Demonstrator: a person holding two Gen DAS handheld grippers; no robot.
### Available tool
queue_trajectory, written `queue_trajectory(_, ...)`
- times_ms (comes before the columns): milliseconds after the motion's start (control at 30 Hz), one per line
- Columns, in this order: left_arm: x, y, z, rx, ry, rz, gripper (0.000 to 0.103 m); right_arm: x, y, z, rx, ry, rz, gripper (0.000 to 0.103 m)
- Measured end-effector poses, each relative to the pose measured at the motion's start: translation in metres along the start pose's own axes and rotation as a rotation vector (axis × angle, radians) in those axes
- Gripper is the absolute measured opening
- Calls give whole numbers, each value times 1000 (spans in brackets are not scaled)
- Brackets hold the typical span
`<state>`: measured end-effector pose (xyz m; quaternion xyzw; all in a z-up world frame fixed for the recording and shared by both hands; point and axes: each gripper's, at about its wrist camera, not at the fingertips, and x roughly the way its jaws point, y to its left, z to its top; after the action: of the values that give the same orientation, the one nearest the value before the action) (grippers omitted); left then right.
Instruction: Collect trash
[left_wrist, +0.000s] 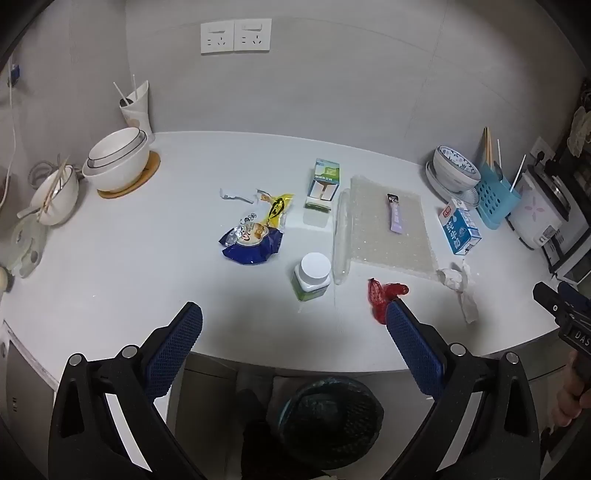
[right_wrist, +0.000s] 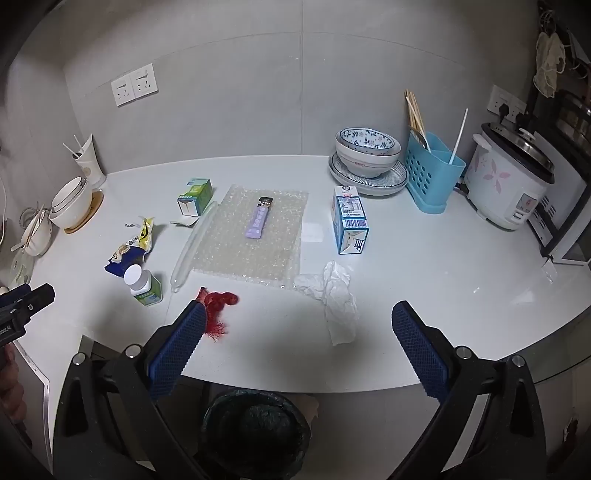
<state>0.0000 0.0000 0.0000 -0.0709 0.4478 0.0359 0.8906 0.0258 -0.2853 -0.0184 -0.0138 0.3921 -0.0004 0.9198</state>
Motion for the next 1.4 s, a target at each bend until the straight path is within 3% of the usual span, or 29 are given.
queue_trajectory(367, 12, -22, 2, -2, 27, 24, 97, 5, 0, 1, 21, 8, -1, 97)
queue_trajectory(1400, 9, -25, 3, 31, 24, -11, 97, 7, -7, 9, 14, 29, 7, 96)
